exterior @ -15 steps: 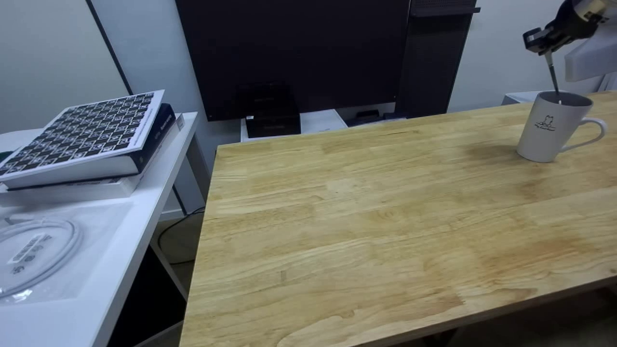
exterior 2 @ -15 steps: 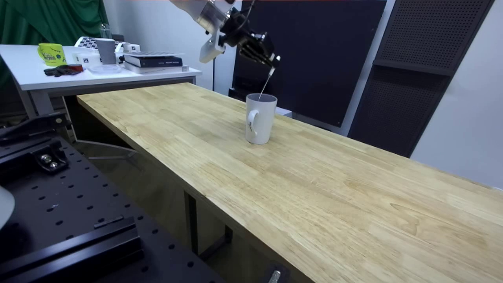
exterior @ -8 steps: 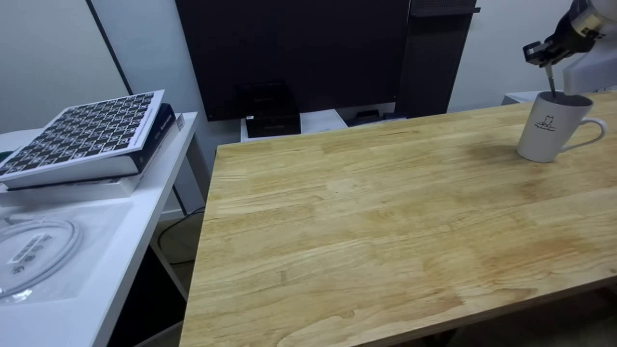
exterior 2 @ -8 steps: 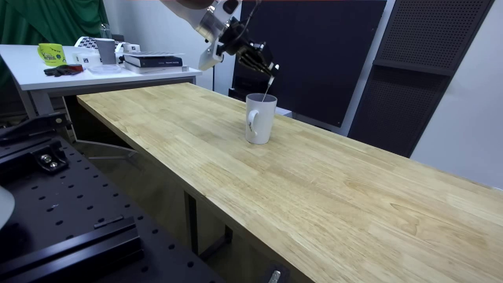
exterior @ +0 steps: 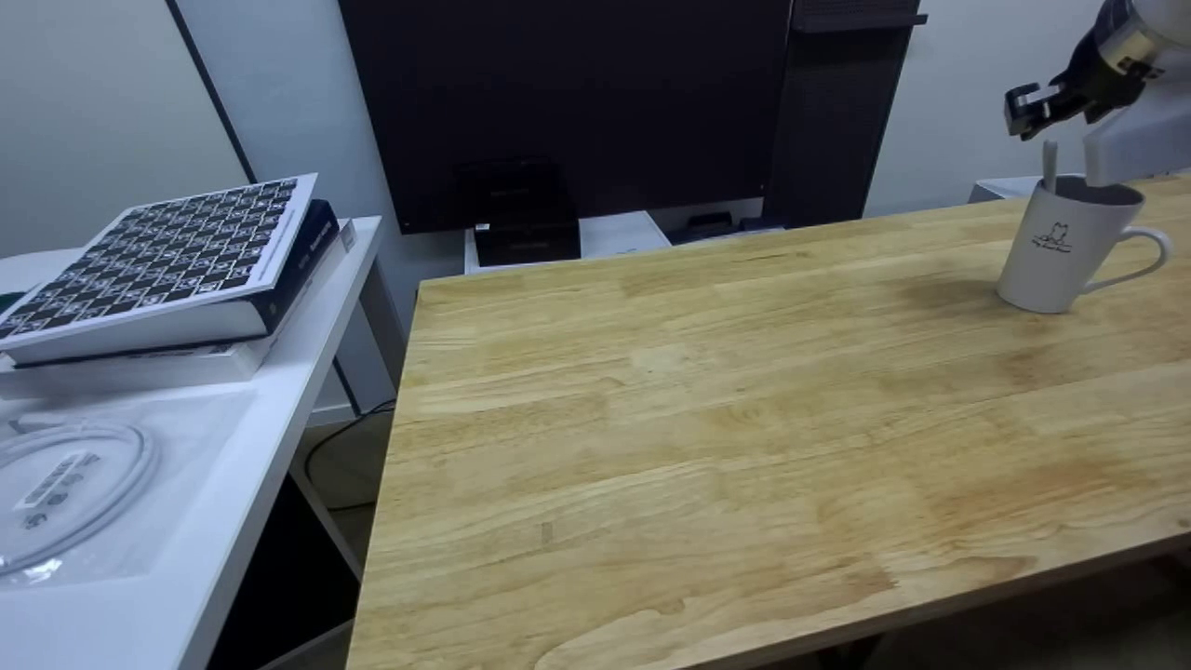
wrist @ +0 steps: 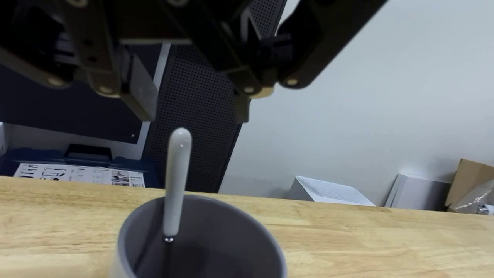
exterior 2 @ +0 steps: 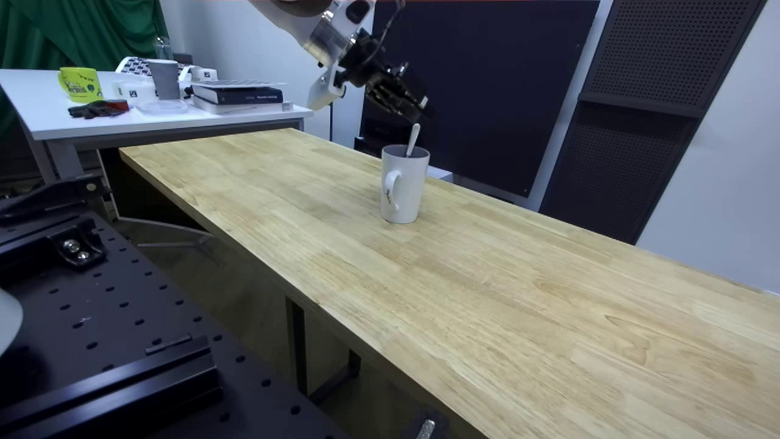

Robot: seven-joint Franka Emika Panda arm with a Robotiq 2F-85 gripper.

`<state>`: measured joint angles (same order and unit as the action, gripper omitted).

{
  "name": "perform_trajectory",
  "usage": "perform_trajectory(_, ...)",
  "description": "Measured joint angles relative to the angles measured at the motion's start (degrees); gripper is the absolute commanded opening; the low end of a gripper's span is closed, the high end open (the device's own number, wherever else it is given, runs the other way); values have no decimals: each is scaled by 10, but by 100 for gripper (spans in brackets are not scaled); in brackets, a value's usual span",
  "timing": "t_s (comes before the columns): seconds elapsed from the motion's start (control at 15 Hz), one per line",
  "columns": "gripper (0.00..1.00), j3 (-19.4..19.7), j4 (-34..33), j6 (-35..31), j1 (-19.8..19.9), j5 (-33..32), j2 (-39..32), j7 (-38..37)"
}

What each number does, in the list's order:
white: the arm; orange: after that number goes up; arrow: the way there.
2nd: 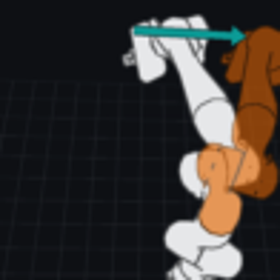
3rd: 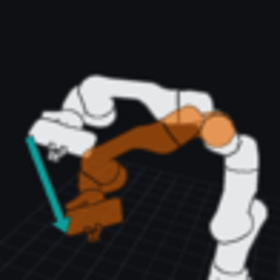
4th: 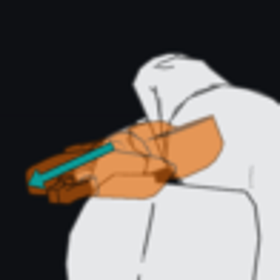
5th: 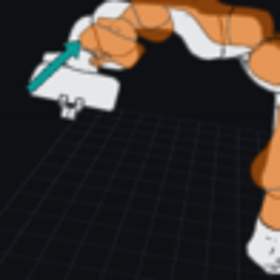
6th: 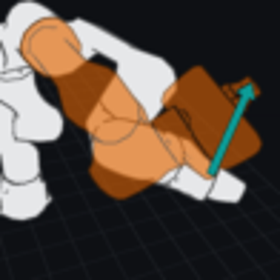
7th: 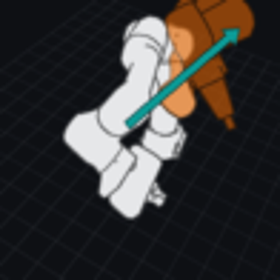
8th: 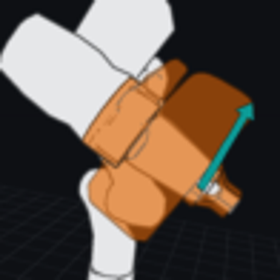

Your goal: Pick the spoon on the table and put it in the mug

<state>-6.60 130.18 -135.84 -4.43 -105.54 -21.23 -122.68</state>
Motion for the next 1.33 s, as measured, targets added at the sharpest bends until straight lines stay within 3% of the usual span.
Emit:
perform_trajectory(0.13, 98, -5, -4, -4, 0, 14, 9, 13)
perform_trajectory(0.4, 100, -10, -7, -50, 2, 80, 40, 78)
perform_trajectory(0.87, 100, -25, 7, -197, 33, 425, 47, 409)
perform_trajectory(1.07, 100, -92, 23, -199, 85, 581, 36, 559)
perform_trajectory(1.33, 100, -225, 24, -145, 187, 777, 17, 752)
